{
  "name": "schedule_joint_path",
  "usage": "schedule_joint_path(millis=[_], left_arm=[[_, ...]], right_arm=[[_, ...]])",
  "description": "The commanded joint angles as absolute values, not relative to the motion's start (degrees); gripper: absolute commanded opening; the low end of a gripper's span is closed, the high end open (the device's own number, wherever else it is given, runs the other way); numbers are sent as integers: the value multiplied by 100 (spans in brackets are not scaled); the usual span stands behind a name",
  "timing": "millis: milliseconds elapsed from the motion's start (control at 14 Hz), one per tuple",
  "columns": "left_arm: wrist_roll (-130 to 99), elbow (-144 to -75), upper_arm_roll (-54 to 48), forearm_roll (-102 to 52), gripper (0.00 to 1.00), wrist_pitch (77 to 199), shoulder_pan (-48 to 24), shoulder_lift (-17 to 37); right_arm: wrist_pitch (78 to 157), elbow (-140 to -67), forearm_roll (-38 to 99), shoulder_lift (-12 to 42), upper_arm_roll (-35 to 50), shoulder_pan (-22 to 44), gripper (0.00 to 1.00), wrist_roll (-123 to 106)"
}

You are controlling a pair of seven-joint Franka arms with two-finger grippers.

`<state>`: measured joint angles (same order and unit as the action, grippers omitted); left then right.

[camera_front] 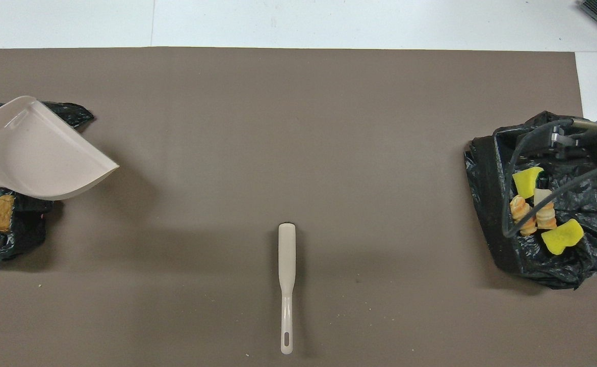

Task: Sweep and dump trash in bin
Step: 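Bring the empty dustpan back and set it on the table with the left gripper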

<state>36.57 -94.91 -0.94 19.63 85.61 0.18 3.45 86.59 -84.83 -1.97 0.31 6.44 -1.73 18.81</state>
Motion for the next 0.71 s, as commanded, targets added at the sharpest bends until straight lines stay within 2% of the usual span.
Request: schedule_joint_path(millis=[0, 214, 643], left_arm=[[2396, -9729, -9, 1303, 0, 8587, -412, 88], [1015, -9721, -9, 652, 0, 8666, -904, 123], [-1219, -9729, -9, -183, 0, 9815, -2020, 491]], right_arm=[[8736, -8640, -185, -97, 677, -264, 100, 1784], [8719, -8640, -185, -105, 677, -264, 100, 1784], [8728, -8640, -185, -97, 677, -264, 100, 1775]])
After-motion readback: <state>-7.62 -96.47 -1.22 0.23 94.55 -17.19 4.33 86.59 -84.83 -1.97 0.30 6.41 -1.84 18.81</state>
